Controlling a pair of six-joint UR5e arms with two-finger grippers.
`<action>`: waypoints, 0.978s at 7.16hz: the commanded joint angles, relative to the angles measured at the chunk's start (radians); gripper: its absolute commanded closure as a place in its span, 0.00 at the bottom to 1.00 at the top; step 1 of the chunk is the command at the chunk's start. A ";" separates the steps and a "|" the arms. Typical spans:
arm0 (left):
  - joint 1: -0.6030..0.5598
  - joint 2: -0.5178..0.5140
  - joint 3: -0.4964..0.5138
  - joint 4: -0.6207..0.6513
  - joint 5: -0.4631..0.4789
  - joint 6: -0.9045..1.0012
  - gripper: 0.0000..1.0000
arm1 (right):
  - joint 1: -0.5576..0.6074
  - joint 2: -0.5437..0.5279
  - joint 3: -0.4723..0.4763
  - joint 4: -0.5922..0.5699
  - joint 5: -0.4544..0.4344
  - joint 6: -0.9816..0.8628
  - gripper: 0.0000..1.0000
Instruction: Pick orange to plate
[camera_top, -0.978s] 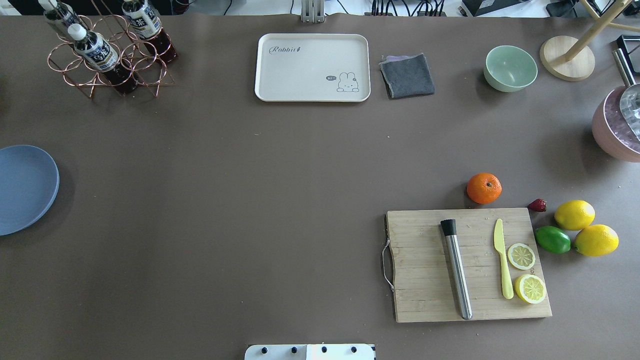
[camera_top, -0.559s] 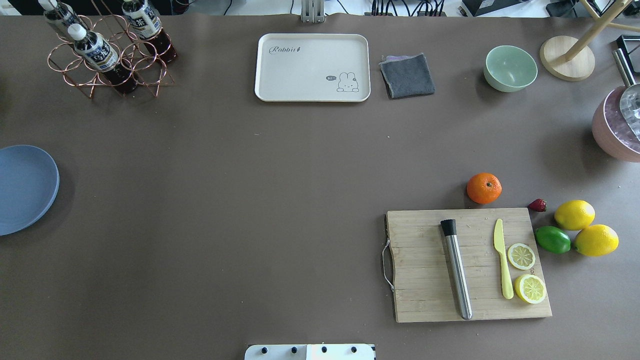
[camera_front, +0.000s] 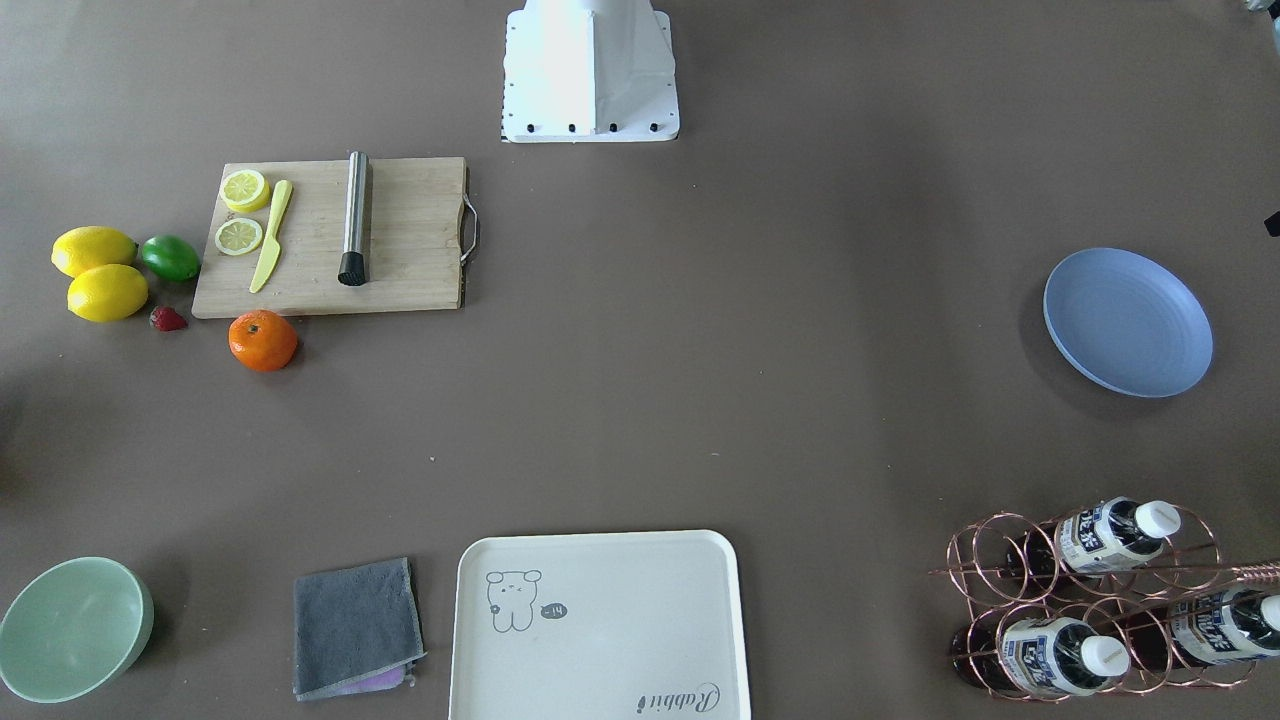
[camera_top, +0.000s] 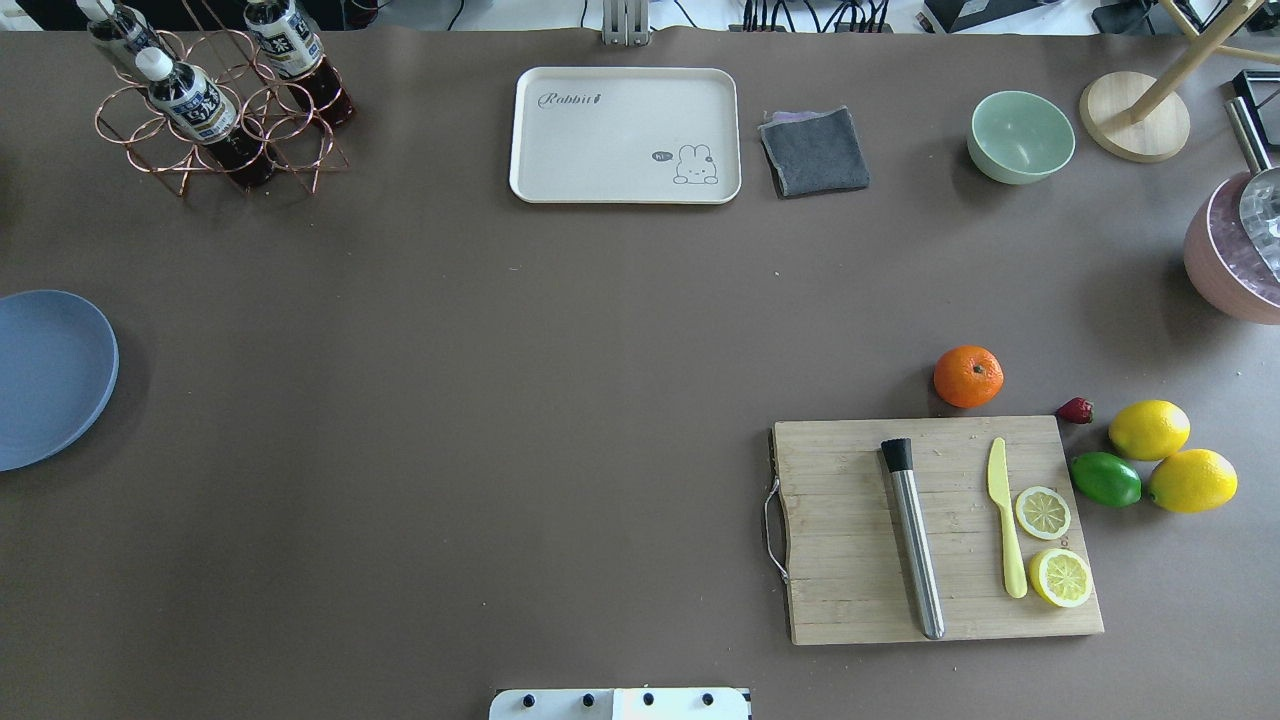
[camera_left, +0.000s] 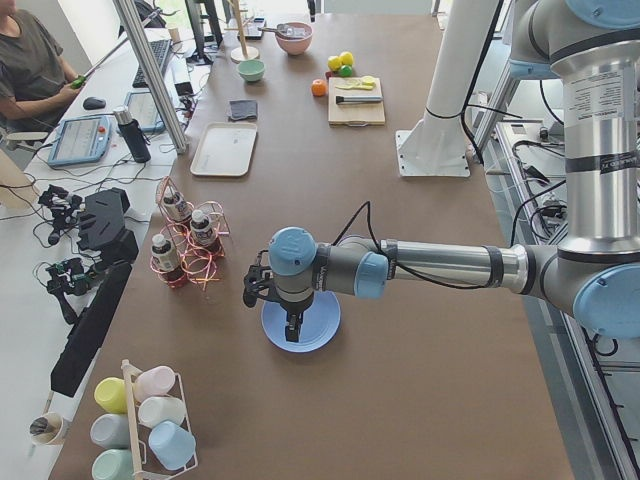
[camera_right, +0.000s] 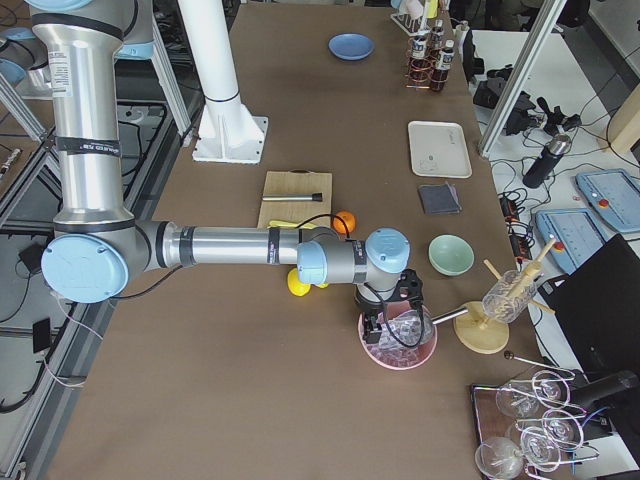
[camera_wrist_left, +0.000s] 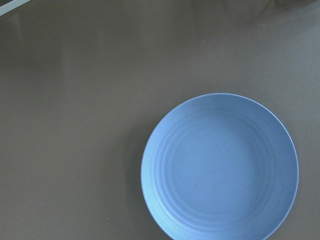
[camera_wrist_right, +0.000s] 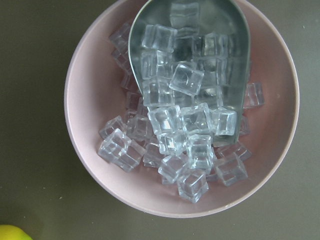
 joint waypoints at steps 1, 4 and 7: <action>0.001 0.000 -0.006 -0.001 -0.003 0.001 0.03 | 0.000 -0.005 0.001 0.000 0.002 -0.001 0.00; 0.002 0.001 -0.014 -0.004 -0.009 0.001 0.04 | 0.000 -0.012 0.010 0.000 0.003 -0.003 0.00; 0.005 0.006 -0.016 -0.001 -0.031 0.006 0.02 | 0.000 -0.021 0.012 0.002 0.003 -0.009 0.00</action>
